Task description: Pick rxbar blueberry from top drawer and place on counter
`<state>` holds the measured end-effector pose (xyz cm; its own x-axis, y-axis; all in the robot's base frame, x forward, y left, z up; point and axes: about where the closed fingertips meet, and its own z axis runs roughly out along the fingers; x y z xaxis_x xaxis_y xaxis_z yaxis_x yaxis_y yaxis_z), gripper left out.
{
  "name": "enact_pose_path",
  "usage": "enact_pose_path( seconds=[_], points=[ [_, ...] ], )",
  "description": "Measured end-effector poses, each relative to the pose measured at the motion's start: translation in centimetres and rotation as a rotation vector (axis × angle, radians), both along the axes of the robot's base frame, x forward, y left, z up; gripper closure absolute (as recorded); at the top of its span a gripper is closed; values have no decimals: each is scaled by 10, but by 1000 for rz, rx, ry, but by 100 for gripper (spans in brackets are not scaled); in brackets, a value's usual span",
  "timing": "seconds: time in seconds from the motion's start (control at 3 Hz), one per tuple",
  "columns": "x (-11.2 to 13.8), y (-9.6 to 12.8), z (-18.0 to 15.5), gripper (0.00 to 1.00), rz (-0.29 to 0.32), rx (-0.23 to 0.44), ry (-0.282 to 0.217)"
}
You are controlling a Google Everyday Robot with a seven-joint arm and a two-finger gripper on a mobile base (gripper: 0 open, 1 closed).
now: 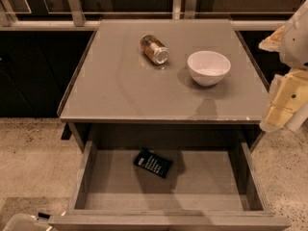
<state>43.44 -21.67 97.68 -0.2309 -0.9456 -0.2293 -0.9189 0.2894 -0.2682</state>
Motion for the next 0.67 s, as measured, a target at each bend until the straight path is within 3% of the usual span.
enact_pose_path(
  seconds=[0.33, 0.67],
  points=[
    [-17, 3, -10, 0, -51, 68, -53],
    [-26, 11, -42, 0, -99, 174, -93]
  ],
)
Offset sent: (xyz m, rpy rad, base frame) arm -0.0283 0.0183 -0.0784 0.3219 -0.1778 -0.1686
